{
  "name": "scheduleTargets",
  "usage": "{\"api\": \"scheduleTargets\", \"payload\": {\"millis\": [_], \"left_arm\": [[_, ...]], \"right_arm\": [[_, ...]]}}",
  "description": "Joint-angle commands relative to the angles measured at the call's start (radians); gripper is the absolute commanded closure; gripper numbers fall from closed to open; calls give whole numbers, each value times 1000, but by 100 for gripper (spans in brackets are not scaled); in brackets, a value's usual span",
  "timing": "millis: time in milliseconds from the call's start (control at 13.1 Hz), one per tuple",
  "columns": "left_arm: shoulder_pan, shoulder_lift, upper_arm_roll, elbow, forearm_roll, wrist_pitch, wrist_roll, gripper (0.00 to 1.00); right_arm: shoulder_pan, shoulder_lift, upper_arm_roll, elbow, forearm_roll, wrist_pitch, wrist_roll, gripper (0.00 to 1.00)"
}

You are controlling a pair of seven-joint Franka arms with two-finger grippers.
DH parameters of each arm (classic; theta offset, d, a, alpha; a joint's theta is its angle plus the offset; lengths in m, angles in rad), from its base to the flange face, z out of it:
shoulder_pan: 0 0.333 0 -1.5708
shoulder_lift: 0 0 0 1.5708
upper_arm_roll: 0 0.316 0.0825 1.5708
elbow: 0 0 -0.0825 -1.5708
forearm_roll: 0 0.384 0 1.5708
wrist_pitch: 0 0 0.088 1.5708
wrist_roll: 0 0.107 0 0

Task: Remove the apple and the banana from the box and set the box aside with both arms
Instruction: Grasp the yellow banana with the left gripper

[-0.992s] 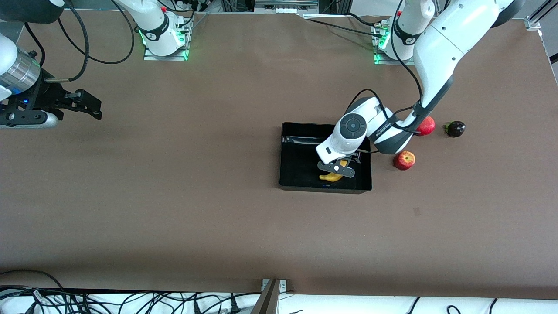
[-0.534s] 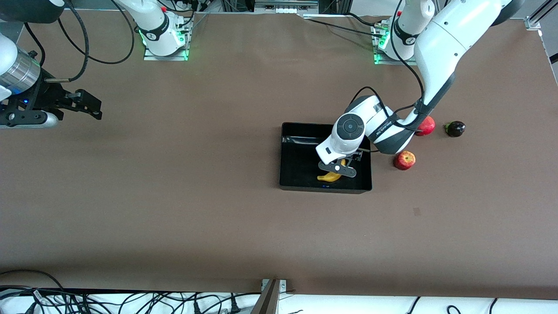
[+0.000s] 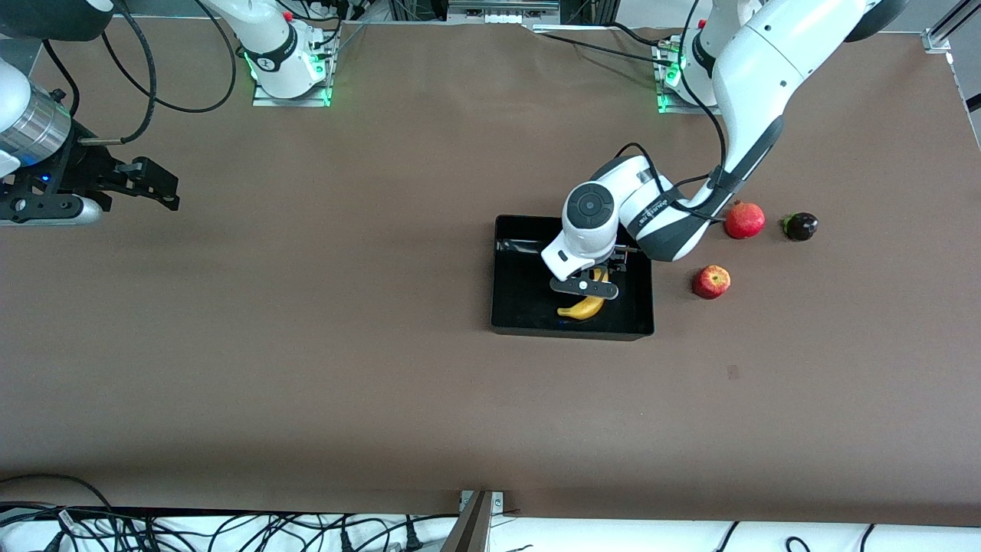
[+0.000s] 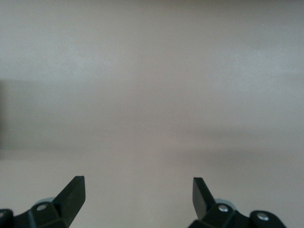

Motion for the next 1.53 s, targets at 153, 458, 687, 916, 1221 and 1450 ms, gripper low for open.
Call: {"api": "scheduleTargets", "payload": {"millis": [153, 458, 687, 916, 1221, 1450], "left_arm": [[0, -5, 17, 5, 94, -76, -101, 0], [14, 39, 27, 0, 92, -4, -141, 0], [15, 48, 28, -2, 91, 8, -143, 24], [15, 48, 28, -3, 89, 7, -150, 83], [18, 38, 25, 3, 74, -6, -152, 92], [18, 9, 14, 8, 60, -24, -155, 92]], "right_arm": [[-7, 0, 4, 8, 4, -1, -4, 0], [-6, 0, 4, 8, 4, -1, -4, 0], [-7, 0, 2, 8, 4, -1, -4, 0], [-7, 0, 4, 8, 4, -1, -4, 0], [-6, 0, 4, 8, 4, -1, -4, 0], [-6, 0, 4, 8, 4, -1, -4, 0]]}}
